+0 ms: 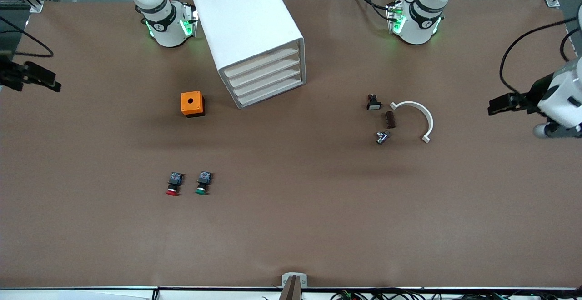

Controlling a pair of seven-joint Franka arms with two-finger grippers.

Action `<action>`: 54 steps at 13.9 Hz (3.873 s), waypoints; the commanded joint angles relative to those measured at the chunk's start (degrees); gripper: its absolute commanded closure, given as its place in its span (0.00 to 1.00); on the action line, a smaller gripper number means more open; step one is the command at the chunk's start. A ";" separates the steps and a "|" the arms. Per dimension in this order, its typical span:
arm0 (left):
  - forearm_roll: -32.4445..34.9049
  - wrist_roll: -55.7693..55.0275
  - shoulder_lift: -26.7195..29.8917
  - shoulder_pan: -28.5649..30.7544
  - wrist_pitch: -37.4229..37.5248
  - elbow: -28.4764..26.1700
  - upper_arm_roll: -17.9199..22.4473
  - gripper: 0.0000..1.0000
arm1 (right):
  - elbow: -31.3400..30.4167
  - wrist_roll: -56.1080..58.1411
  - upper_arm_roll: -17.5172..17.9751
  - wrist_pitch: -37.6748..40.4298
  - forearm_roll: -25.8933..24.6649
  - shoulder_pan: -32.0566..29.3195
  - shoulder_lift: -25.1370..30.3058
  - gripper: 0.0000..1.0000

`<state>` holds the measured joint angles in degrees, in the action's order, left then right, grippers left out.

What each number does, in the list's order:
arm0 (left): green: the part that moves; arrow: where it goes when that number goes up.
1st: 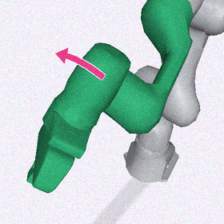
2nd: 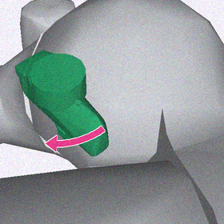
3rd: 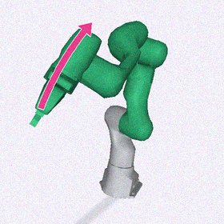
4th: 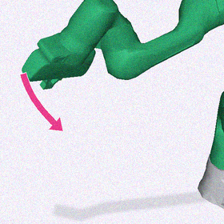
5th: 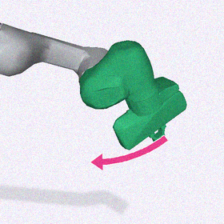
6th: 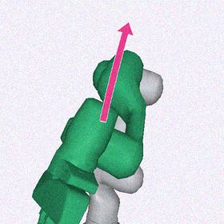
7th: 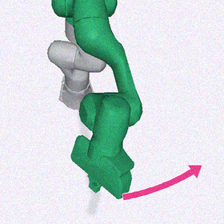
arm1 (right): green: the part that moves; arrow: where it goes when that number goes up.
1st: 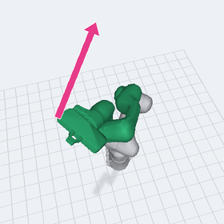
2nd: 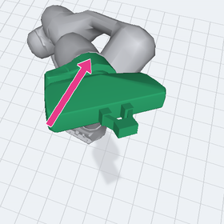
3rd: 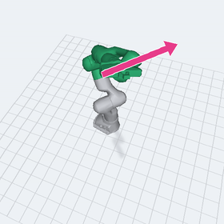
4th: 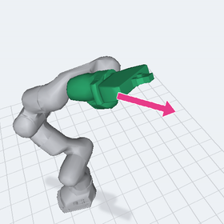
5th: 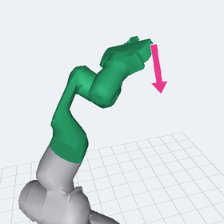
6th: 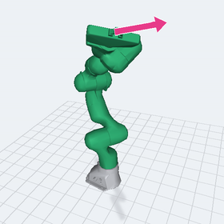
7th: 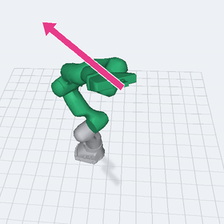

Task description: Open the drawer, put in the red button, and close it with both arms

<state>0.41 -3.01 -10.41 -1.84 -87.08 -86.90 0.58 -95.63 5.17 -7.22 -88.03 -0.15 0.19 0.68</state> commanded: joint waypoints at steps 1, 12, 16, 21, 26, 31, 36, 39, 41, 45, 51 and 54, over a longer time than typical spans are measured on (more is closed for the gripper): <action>1.08 -1.30 -4.69 -0.61 0.78 2.78 -0.05 0.00 | 4.13 0.46 -0.16 -0.56 -0.99 0.52 -8.73 0.00; -3.73 -30.87 -12.25 -16.68 3.67 3.31 -0.58 0.00 | 3.09 -13.16 -0.08 -26.21 6.12 8.33 -27.82 0.00; -16.11 -51.43 -18.14 -20.30 4.29 8.23 -0.49 0.00 | -1.73 -17.46 -0.08 -35.43 6.13 11.14 -29.33 0.00; -28.35 -80.61 -25.43 -23.11 4.29 11.21 -0.75 0.00 | -4.12 -21.94 -0.08 -43.44 6.22 13.24 -32.92 0.00; -39.50 -100.74 -32.02 -25.05 4.29 13.15 -0.84 0.00 | -6.05 -23.27 -0.16 -48.37 6.04 14.75 -34.95 0.00; -48.13 -117.02 -37.47 -25.14 4.29 14.12 -4.87 0.00 | -6.05 -23.53 -0.16 -49.16 6.13 14.66 -37.06 0.00; -52.09 -124.25 -40.03 -25.75 4.38 13.69 -8.83 0.16 | -5.97 -26.87 -0.16 -50.39 6.13 15.28 -38.55 0.03; -53.93 -124.61 -41.17 -26.72 4.47 12.89 -9.45 0.43 | -6.06 -26.87 -0.16 -50.66 6.04 15.28 -38.73 0.13; -54.82 -124.69 -42.31 -26.90 4.73 12.72 -10.07 0.49 | -6.14 -26.87 -0.08 -50.66 6.13 15.28 -38.91 0.26; -54.99 -125.04 -42.85 -28.04 5.26 10.44 -11.91 0.51 | -6.23 -27.05 -0.08 -50.49 6.13 15.36 -39.00 0.51; -56.57 -127.24 -43.63 -30.06 5.79 9.55 -12.88 0.51 | -5.27 -28.45 -0.08 -46.90 6.13 15.19 -37.86 0.98; -56.57 -127.68 -44.43 -31.03 5.79 9.46 -12.88 0.52 | -3.25 -30.56 -0.08 -40.93 6.13 15.28 -34.17 1.00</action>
<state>-54.90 -129.61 -54.20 -32.37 -81.87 -77.47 -12.18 -99.58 -23.56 -7.10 -133.22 5.47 15.02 -37.11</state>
